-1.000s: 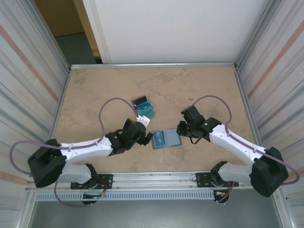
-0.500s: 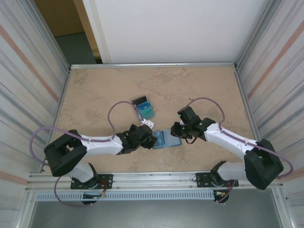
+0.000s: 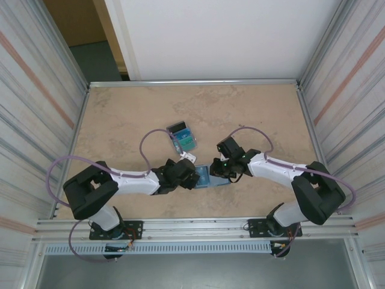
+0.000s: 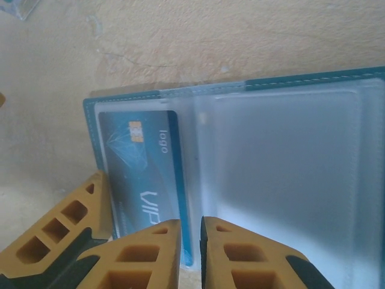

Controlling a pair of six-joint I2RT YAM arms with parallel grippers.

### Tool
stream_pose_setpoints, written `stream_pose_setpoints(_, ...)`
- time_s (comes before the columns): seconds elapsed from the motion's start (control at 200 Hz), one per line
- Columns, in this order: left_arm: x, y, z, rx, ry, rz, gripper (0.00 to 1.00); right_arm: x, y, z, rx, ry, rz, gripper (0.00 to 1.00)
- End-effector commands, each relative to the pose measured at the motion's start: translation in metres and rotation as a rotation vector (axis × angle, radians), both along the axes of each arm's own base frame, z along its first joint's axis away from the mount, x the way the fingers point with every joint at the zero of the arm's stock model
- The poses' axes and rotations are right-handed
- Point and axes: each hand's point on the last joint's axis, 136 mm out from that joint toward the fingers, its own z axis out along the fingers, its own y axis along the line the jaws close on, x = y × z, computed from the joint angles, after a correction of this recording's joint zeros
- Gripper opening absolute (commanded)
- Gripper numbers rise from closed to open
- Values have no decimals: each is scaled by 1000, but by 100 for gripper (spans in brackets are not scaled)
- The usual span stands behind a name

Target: Take the credit cards out of the card holder

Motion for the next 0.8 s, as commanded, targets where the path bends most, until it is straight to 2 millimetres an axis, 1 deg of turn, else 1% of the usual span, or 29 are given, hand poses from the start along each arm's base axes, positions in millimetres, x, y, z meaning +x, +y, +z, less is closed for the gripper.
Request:
stream_pose_setpoints(0.0,1,-3,1,-1,11,21,99,4,17,8,54,-11,32,17)
stream_pose_setpoints(0.195,-1,2,-2,13,23,33,99,4,16,2,39,1,37,17)
stream_pose_setpoints(0.586,-3,3,-5,22,33,36,99,3,19,-10,44,29,51,16)
stream_pose_setpoints(0.797,-4,3,-7,28,37,35,99,1,16,-19,32,56,46,16)
